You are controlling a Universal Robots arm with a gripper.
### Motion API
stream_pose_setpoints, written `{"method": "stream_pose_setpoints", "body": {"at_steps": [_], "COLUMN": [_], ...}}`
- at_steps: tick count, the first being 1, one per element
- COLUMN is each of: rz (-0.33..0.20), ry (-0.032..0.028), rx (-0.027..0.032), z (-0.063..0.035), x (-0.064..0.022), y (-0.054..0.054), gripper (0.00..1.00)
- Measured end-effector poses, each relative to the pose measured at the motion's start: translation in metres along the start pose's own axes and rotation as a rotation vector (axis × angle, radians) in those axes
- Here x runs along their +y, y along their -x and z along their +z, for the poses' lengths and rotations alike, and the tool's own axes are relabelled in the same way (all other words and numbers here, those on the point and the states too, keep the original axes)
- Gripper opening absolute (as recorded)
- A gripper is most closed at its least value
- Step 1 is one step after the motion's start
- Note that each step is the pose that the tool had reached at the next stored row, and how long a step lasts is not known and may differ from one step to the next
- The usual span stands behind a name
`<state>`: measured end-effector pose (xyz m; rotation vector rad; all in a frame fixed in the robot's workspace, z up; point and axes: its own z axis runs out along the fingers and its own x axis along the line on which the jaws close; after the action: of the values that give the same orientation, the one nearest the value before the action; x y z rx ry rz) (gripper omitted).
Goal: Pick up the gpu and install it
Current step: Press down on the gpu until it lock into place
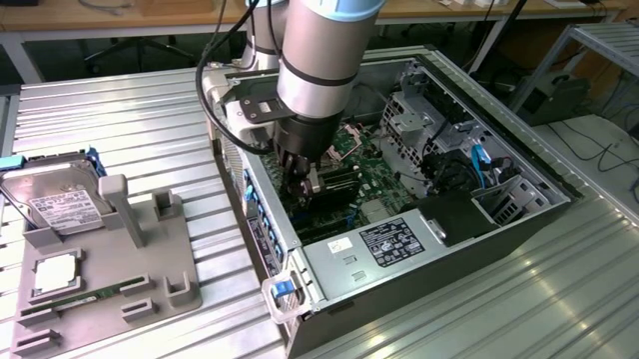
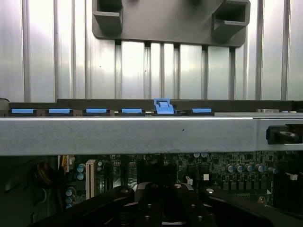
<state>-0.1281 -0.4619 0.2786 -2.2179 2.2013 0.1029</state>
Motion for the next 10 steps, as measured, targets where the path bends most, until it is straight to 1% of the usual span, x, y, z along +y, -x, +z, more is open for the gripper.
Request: {"method": "stream_pose_setpoints", "body": {"at_steps": [5, 10], "rz": [0.0, 0.0], "ry": [0.0004, 0.0], "rx": [0.0007, 0.0001], "z": [0.0049, 0.0053], "x": [0.0001, 0.0], "y": [-0.0004, -0.0003], "gripper": [0.11, 0.11]}}
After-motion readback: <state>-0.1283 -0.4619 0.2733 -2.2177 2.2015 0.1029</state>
